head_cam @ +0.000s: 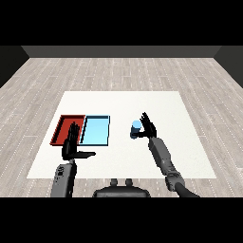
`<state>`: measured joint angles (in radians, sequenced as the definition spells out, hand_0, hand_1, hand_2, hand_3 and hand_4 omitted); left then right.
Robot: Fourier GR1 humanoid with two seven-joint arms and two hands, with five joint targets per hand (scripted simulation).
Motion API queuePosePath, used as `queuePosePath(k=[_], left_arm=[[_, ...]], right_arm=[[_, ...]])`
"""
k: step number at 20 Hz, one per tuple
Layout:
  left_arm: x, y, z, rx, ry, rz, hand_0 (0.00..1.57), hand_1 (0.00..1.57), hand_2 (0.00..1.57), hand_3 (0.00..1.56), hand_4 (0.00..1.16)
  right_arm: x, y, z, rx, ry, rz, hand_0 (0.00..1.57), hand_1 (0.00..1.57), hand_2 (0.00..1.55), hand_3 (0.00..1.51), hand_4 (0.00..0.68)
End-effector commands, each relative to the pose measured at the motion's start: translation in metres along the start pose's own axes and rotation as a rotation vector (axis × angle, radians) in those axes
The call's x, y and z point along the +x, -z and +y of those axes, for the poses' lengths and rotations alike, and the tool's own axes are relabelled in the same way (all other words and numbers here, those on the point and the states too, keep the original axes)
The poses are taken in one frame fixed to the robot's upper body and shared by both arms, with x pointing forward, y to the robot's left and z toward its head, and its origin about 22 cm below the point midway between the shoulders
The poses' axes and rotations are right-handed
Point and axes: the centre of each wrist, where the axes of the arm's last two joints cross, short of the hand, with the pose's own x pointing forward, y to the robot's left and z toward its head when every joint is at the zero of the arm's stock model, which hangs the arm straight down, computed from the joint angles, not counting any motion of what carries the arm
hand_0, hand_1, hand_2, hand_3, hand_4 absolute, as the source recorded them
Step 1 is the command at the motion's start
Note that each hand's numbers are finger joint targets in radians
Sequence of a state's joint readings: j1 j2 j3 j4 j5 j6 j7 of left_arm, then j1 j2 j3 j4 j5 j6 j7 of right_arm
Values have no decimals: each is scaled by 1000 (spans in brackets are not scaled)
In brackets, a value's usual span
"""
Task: Pick the blue can and put it in the blue box
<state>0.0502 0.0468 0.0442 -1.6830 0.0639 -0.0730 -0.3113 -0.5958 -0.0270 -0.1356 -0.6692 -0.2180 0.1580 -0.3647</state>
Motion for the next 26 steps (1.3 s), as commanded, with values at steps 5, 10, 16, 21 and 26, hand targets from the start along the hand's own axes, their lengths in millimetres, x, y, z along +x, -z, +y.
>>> queuePosePath(k=[5,10,16,21,26], left_arm=[[8,12,-1,7,-2,-18,0,0,0,0,0],[-2,13,-8,-4,-9,19,0,0,0,0,0],[14,-1,1,9,-26,-20,0,0,0,0,0],[-1,-17,12,16,-37,-1,0,0,0,0,0],[-2,-7,4,27,-38,5,0,0,0,0,0]], right_arm=[[-8,21,22,14,-33,30,0,0,0,0,0],[0,31,29,16,-33,48,0,0,0,0,0],[-12,26,28,28,-50,54,0,0,0,0,0],[-18,27,41,18,-51,79,0,0,0,0,0],[-26,20,39,28,-51,97,0,0,0,0,0]])
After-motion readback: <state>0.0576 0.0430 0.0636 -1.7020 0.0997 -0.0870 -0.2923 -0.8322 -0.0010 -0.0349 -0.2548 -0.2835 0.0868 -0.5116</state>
